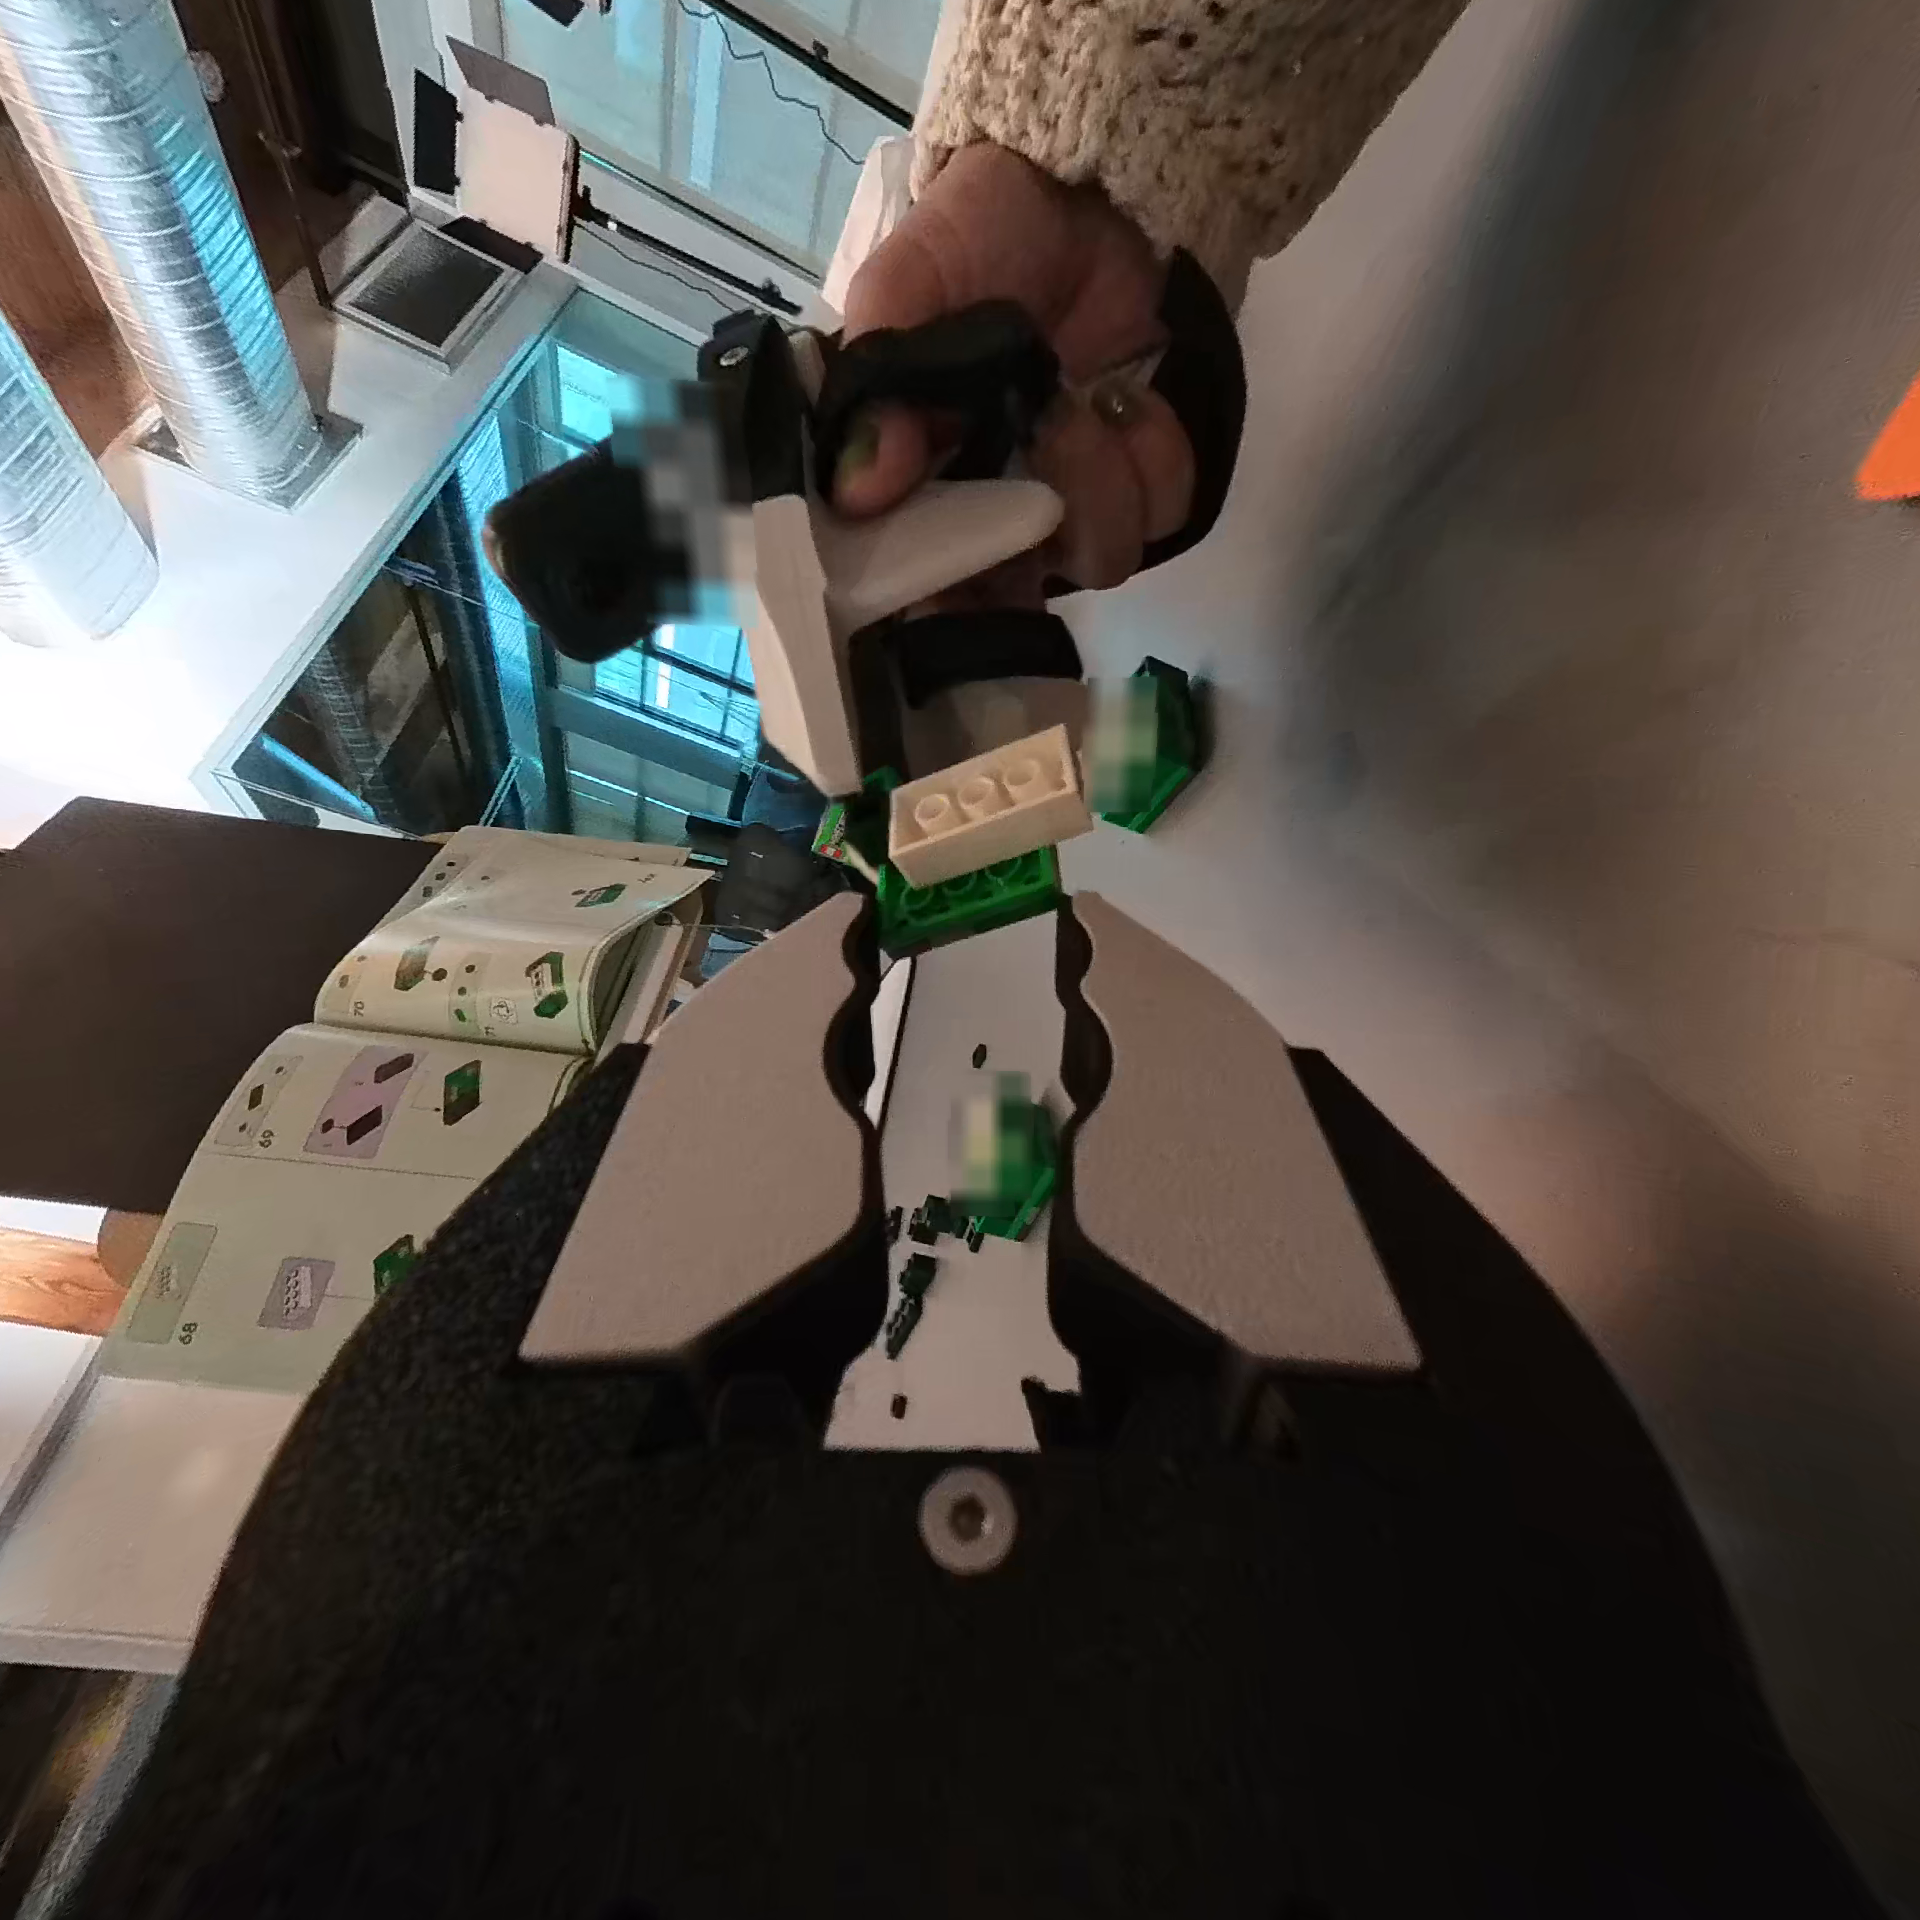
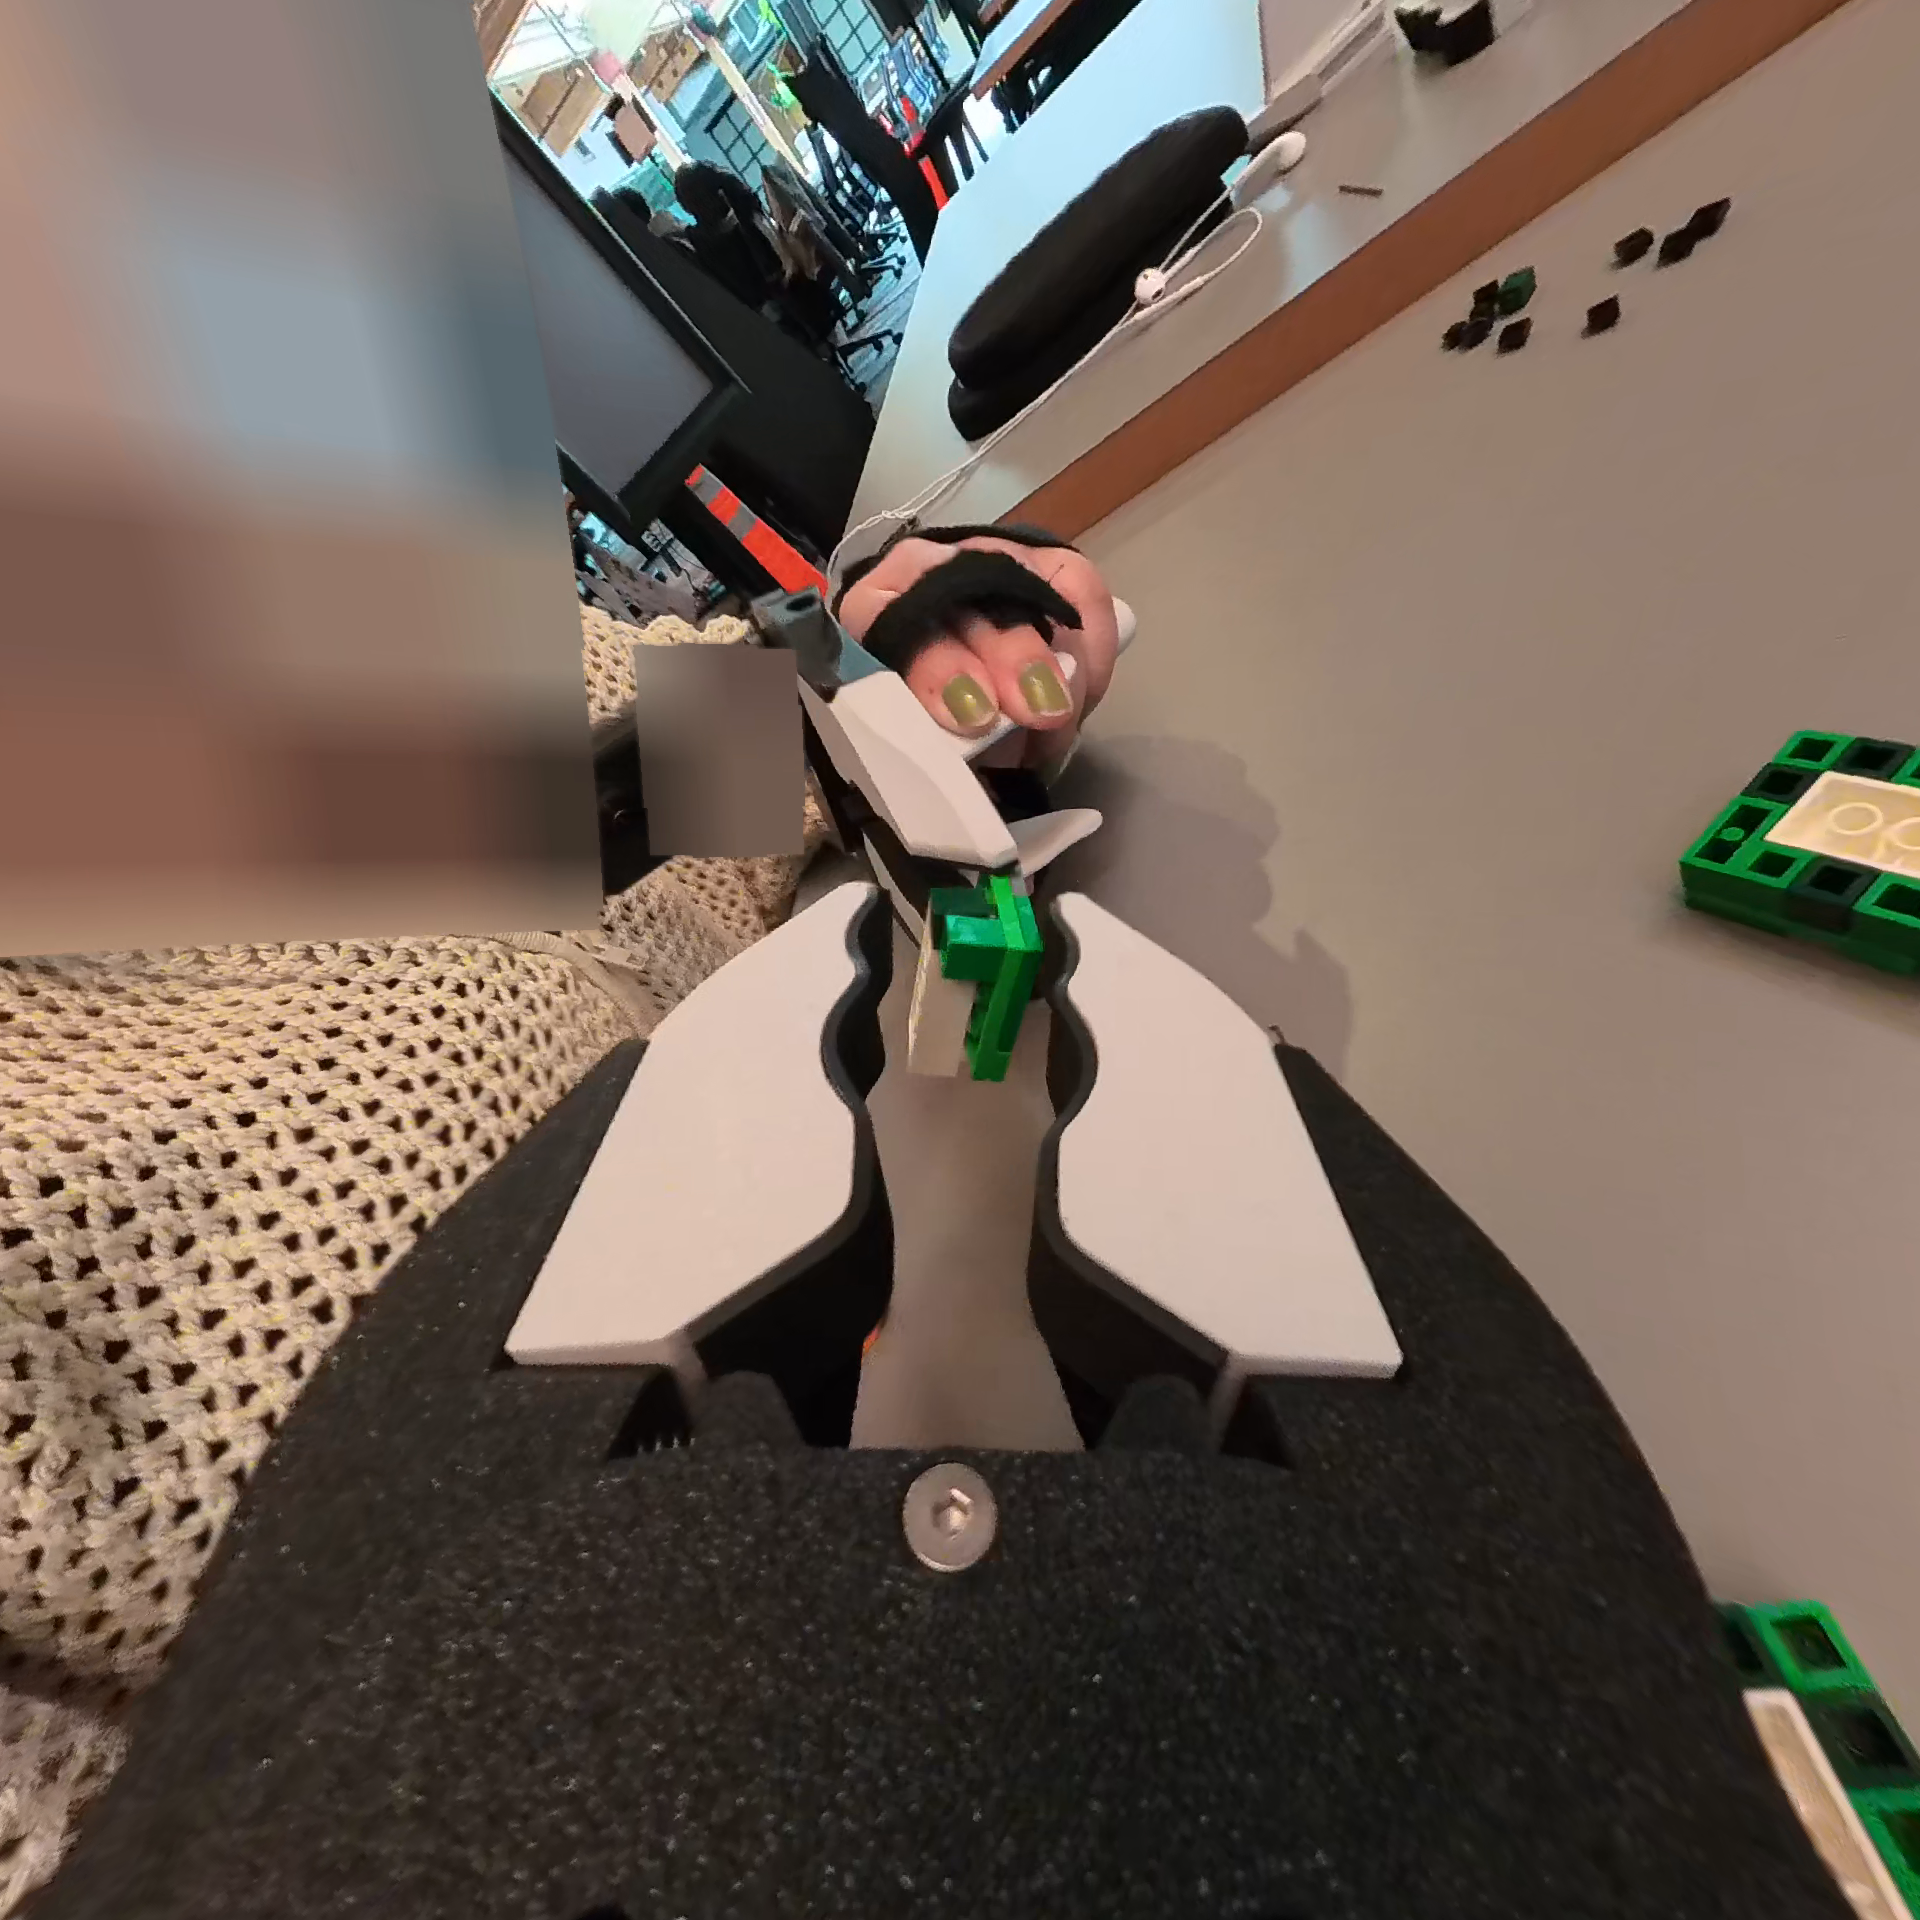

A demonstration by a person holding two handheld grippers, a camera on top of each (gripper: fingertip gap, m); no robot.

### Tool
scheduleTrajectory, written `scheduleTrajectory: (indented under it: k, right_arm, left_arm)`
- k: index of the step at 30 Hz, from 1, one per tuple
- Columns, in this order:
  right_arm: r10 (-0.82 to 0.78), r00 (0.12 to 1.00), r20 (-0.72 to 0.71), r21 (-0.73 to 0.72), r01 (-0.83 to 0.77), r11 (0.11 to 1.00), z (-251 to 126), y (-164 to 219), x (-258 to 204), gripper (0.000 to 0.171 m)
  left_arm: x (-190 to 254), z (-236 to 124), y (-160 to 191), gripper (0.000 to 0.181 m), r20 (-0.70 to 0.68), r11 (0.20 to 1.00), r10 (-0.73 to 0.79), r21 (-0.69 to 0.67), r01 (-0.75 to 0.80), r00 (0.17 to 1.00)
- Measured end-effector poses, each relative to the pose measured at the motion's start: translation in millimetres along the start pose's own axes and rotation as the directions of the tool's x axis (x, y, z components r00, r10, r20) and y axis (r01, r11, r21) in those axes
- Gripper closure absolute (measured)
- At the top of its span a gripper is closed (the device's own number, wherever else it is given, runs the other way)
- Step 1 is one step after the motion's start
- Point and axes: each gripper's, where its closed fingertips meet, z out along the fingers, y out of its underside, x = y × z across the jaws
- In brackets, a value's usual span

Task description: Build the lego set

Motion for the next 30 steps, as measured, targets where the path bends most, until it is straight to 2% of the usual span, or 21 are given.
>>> scheduleTrajectory:
  k: [5, 9, 11, 15, 18, 30]
  right_arm:
    - [-0.152, 0.984, -0.096, -0.096, 0.142, 0.985, -8.8, -1.2, 1.6, 0.138]
    - [-0.347, 0.929, -0.132, -0.327, 0.289, 0.9, -14.1, 5.4, 0.4, 0.136]
    - [-0.379, 0.92, -0.102, -0.434, 0.301, 0.849, -13.5, 8.9, -0.9, 0.135]
    - [-0.371, 0.928, -0.027, -0.623, 0.274, 0.732, -9.5, 22.7, -1.4, 0.132]
    - [-0.374, 0.927, 0.014, -0.719, 0.269, 0.641, -8.8, 32.6, 1.0, 0.136]
    - [-0.29, 0.952, 0.093, -0.794, 0.247, 0.555, -5.9, 38.1, -1.1, 0.152]
  left_arm:
    - [3.5, 0.9, 0.0, 0.149, -0.013, 1.0, 0.027, -0.006, -0.027, 1.0]
    - [8.4, 0.4, -3.9, 0.149, -0.03, 0.997, 0.07, 0.016, -0.069, 0.997]
    - [13.2, 0.3, -6.5, 0.149, -0.044, 0.993, 0.115, 0.026, -0.114, 0.992]
    - [20.5, 1.0, -10.8, 0.149, -0.064, 0.986, 0.162, 0.039, -0.16, 0.985]
    - [21.7, 0.9, -12.1, 0.149, -0.07, 0.986, 0.164, 0.047, -0.161, 0.984]
    - [25.4, 1.6, -13.9, 0.149, -0.086, 0.983, 0.178, 0.053, -0.174, 0.98]
